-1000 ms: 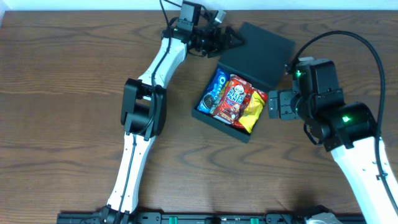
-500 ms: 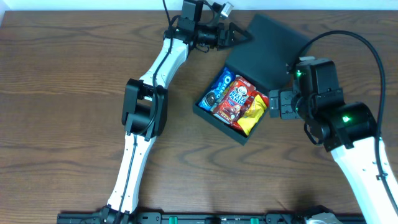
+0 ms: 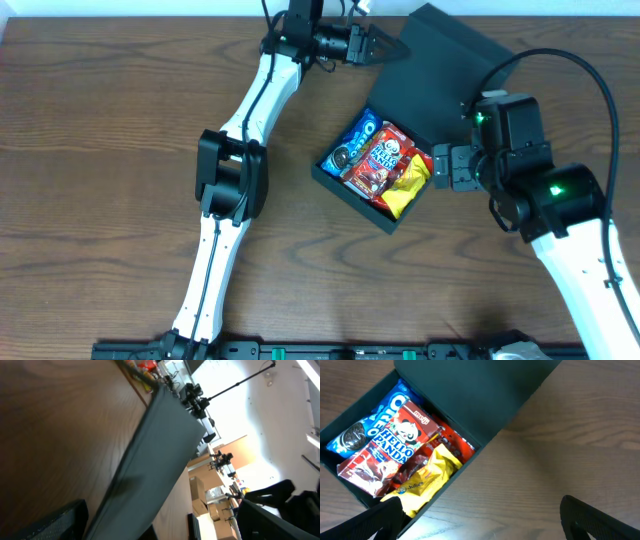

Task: Pack container
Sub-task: 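Swing the lid down over the box with the left gripper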

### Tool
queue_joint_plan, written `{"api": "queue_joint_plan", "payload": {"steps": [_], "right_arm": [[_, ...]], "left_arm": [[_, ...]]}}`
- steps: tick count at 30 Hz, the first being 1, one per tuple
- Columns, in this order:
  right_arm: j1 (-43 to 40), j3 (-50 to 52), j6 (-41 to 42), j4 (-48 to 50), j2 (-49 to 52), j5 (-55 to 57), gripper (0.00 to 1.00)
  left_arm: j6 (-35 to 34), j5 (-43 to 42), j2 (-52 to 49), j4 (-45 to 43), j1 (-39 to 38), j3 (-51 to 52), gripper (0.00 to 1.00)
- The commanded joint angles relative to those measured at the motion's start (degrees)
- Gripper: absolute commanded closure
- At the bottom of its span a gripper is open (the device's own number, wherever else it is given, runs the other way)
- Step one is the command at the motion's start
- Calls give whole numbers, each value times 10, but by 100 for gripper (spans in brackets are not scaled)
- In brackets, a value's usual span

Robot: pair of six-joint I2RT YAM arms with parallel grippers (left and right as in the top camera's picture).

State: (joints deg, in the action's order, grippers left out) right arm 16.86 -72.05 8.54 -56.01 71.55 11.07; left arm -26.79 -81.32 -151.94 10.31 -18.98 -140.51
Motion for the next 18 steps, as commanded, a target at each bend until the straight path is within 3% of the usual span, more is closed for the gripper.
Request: {"api": "queue_joint_plan", "payload": {"steps": [1,14,18], "right_arm": [[3,-3,2,0,12,10,1],[3,-3,8,0,29,72,1],[4,-3,9,-2,29,71,1]], "left_arm": [[-5,-29,2,6,-5,-21,4],[16,-10,19,46,-19,-22,4],[81,38,34,137,-19,-22,4]]}}
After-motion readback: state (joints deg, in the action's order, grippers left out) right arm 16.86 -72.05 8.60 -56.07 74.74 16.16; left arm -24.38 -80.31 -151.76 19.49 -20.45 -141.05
